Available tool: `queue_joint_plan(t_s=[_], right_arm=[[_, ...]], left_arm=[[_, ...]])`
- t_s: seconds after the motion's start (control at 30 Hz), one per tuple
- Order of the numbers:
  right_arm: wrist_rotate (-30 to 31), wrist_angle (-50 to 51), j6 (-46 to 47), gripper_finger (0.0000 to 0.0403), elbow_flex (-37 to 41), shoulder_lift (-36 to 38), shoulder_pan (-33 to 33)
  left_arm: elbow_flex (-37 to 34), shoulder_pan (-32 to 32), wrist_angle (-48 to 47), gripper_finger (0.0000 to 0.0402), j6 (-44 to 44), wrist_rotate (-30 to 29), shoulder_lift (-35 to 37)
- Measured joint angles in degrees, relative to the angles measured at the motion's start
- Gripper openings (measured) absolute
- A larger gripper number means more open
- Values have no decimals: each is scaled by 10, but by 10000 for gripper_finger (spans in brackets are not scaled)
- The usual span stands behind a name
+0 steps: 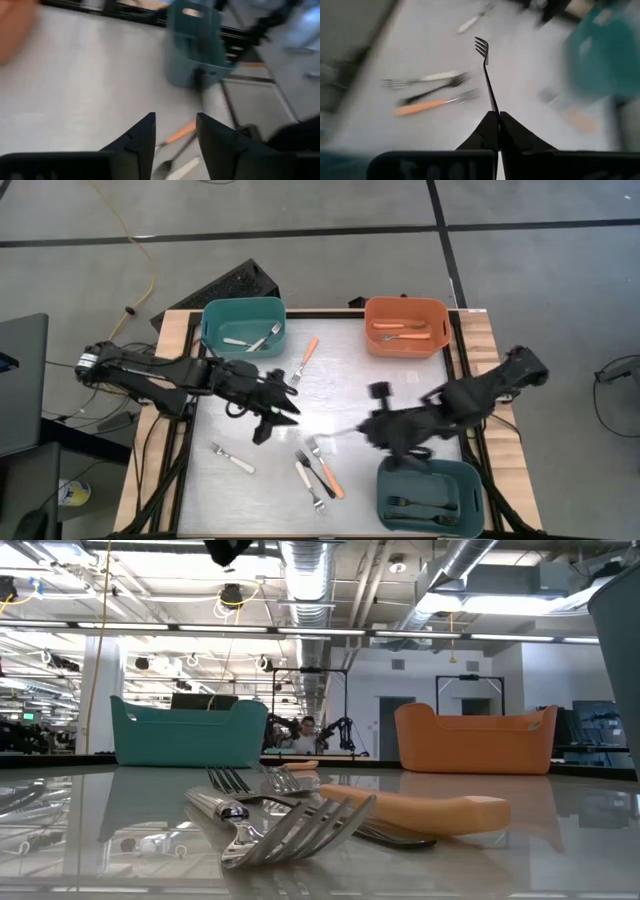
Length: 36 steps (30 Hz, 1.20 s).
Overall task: Sort silverware by color (type)
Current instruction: Put the black fork into the blue bin, then put the orange fork into the orange bin
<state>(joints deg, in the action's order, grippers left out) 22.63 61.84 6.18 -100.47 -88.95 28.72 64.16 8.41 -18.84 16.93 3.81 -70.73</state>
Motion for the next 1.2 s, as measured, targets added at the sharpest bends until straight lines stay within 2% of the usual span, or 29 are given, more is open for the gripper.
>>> queue_joint_plan(t_s=[0.13, 0.23, 0.3, 0.47, 0.57, 0.67, 0.73, 0.83, 1.03, 1.2], right_arm=[[-92, 68, 241, 22, 0, 59, 53], [-120, 84, 434, 22, 15, 90, 122], [-112, 89, 537, 22, 33, 100, 175], [-42, 105, 787, 22, 114, 112, 300], [-7, 116, 943, 22, 171, 111, 355], [1, 106, 1062, 22, 220, 110, 396], [5, 86, 1098, 22, 252, 109, 406], [32, 42, 1103, 25, 284, 109, 401], [26, 18, 1108, 68, 306, 109, 377], [-54, 11, 1128, 104, 306, 123, 353]], left_arm=[[0, -2, -63, 137, 1, -85, 32], [0, -2, -94, 138, 3, -126, 45], [0, -2, -101, 138, 3, -134, 45], [0, -2, -97, 138, -5, -135, 40], [0, -2, -94, 139, -15, -136, 40], [0, -2, -77, 139, -28, -142, 40], [0, -2, -69, 139, -33, -142, 40], [0, -3, -63, 139, -43, -143, 40], [0, -11, -59, 139, -38, -135, 40], [-3, -12, -59, 139, -32, -133, 40]])
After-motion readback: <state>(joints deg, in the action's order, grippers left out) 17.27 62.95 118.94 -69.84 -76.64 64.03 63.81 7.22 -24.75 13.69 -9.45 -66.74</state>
